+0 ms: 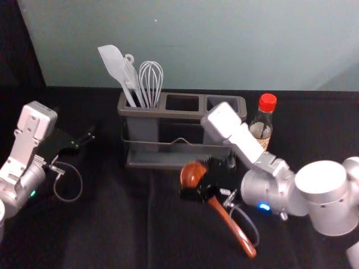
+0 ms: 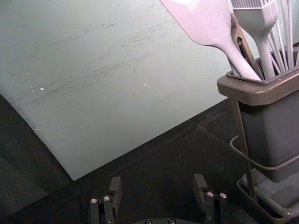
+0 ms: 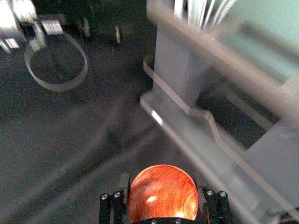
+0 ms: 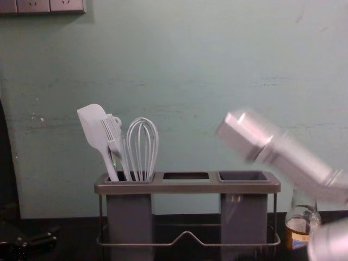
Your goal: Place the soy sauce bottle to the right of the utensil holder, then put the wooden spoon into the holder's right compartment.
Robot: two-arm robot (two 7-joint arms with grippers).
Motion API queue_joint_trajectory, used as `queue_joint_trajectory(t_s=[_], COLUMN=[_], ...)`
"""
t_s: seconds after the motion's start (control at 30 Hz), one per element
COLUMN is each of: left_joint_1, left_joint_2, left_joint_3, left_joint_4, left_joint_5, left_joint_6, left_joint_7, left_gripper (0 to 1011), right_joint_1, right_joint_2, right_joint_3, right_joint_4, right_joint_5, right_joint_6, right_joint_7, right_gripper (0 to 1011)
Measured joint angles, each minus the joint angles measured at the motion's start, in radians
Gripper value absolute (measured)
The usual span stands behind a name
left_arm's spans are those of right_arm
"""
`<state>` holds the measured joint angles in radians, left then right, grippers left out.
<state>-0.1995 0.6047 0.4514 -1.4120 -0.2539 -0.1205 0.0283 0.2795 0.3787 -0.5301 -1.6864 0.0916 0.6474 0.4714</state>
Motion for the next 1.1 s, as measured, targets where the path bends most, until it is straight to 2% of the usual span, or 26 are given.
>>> queue_joint_trajectory(t_s=[0.2,0.33,0.53,0.7,0.87,1.07,1.1], left_joint_1=[0.0,0.0,0.0,0.0,0.0,0.0,0.0], left_joint_2=[0.0,0.0,0.0,0.0,0.0,0.0,0.0], left_joint_3=[0.0,0.0,0.0,0.0,0.0,0.0,0.0], left_joint_4=[0.0,0.0,0.0,0.0,0.0,0.0,0.0], left_joint_5=[0.0,0.0,0.0,0.0,0.0,0.0,0.0], left_joint_6=[0.0,0.0,0.0,0.0,0.0,0.0,0.0], left_joint_7=[0.0,0.0,0.0,0.0,0.0,0.0,0.0], left_gripper=[1005,1005,1005,1005,1005,1005,1005], right_joint_1=[-0.064,-0.09,-0.114,-0.135,-0.123,-0.045,-0.018], right_joint_2=[0.037,0.057,0.073,0.078,0.069,0.026,0.009], right_joint_3=[0.075,0.112,0.146,0.18,0.198,0.201,0.197], right_joint_4=[-0.128,-0.187,-0.239,-0.277,-0.287,-0.245,-0.221], right_joint_5=[0.055,0.089,0.121,0.141,0.148,0.135,0.127], right_joint_6=[-0.146,-0.212,-0.268,-0.347,-0.406,-0.452,-0.461], right_joint_7=[0.001,0.001,-0.008,-0.041,-0.071,-0.123,-0.136], right_gripper=[838,837,837,838,838,838,838])
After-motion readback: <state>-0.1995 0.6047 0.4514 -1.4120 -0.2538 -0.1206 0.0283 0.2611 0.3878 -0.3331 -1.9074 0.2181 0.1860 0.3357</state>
